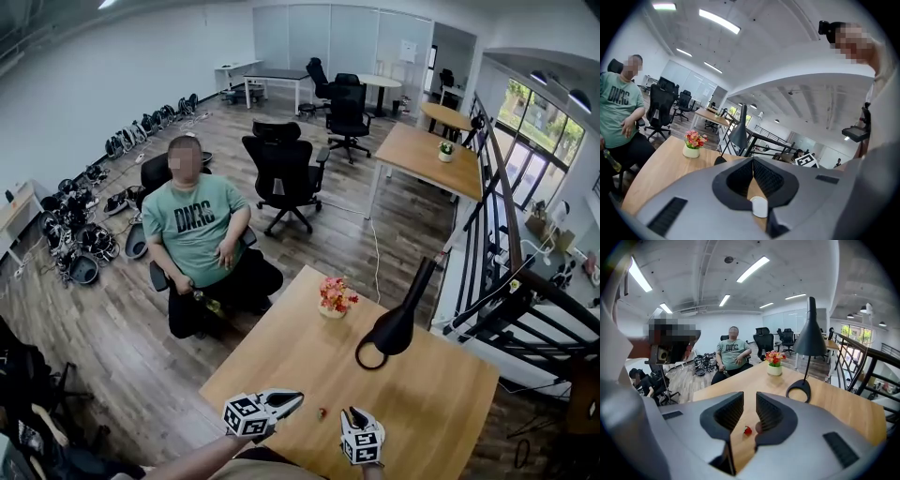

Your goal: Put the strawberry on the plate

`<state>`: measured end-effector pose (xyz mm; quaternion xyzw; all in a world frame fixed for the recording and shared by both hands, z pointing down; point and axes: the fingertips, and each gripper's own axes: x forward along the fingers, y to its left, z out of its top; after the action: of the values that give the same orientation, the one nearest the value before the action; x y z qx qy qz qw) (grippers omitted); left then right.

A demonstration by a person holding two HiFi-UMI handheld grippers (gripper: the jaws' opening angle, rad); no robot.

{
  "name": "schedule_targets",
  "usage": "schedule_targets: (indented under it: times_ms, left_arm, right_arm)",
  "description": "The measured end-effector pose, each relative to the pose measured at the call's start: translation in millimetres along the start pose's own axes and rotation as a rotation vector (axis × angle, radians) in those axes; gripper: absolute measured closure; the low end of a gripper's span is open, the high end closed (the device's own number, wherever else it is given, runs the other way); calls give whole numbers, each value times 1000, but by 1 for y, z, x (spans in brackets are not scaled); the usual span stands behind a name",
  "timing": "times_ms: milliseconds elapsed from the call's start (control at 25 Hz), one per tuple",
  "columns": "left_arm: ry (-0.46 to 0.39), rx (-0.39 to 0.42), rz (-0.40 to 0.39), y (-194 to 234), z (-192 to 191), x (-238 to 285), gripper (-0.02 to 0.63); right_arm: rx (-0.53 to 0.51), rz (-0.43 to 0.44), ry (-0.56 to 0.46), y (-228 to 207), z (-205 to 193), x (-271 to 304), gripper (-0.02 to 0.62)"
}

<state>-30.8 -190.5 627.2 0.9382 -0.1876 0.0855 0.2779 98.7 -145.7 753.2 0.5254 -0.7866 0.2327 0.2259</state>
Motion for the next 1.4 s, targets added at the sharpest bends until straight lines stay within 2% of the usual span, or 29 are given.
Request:
schedule_targets:
  times_ms: [360,680,880,1000,1160,1200,1400]
  left_arm:
    - [4,-6,69,6,-8,-7,601]
    - [29,-18,89,10,-15,-4,601]
    - [37,-10,90,9,-16,-3,601]
    - [41,-15,98,9,-19,-6,601]
    - [47,-17,114,12,-22,-12,601]
    - [48,-18,120,13,-23,-15,601]
    - [52,-23,149,15,-27,-28,601]
  right_arm:
    - [-12,56,74,-5,-34,34,514]
    - [-59,120,172,4,-71,73,514]
    - [-164,194,288,23,-101,92,514]
    - [-243,228,318,35,-114,104,514]
    - [-354,253,376,41,-140,129,504]
    - [-377,257,393,42,-148,136,481]
    - [-454,257,445,41,-173,157,479]
